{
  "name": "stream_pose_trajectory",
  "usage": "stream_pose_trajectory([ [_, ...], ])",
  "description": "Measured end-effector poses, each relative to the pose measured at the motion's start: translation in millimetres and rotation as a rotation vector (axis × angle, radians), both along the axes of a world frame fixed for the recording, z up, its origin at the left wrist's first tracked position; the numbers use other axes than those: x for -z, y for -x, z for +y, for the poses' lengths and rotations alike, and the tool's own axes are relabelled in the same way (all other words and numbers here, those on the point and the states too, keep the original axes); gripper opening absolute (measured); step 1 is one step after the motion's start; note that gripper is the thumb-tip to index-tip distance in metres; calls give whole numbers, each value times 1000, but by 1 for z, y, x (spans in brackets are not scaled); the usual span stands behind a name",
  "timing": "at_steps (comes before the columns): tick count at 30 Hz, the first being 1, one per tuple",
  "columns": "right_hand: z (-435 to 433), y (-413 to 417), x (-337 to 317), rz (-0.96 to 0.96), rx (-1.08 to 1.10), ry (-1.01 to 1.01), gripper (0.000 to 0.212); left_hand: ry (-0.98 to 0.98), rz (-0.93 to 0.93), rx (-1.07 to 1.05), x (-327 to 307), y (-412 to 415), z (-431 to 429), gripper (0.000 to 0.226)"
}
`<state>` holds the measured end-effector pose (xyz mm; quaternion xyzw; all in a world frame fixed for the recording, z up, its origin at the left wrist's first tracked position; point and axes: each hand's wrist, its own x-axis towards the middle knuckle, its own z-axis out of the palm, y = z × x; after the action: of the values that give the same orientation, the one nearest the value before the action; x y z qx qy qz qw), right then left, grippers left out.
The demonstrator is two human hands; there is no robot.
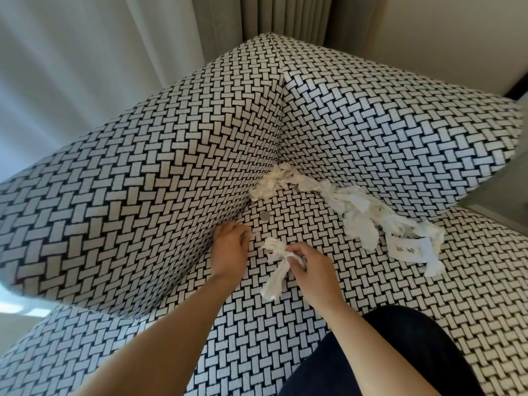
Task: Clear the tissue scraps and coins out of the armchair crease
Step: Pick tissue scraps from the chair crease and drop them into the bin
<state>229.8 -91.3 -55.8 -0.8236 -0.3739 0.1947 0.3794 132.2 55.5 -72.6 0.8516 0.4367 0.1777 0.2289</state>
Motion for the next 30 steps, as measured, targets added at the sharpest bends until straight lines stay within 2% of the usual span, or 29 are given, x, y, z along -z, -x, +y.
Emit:
stream_pose_trajectory([
  [6,-6,0,-6,4,13,55,23,73,-25,64,-9,5,-12,12],
  [12,-10,2,-5,5,-76,168,56,394,-127,21,-21,-4,-41,12],
  [16,-13,3,-5,16,-114,167,64,477,-120,53,-27,-4,-64,16],
  [19,-17,5,-5,-4,-200,169,59,502,-131,58,-30,-3,-75,20],
  [26,-20,8,-12,-180,-255,170,19,630,-196,-4,-33,8,-82,22],
  [30,-21,14,-14,-147,-187,161,17,652,-228,33,-38,19,-85,26],
])
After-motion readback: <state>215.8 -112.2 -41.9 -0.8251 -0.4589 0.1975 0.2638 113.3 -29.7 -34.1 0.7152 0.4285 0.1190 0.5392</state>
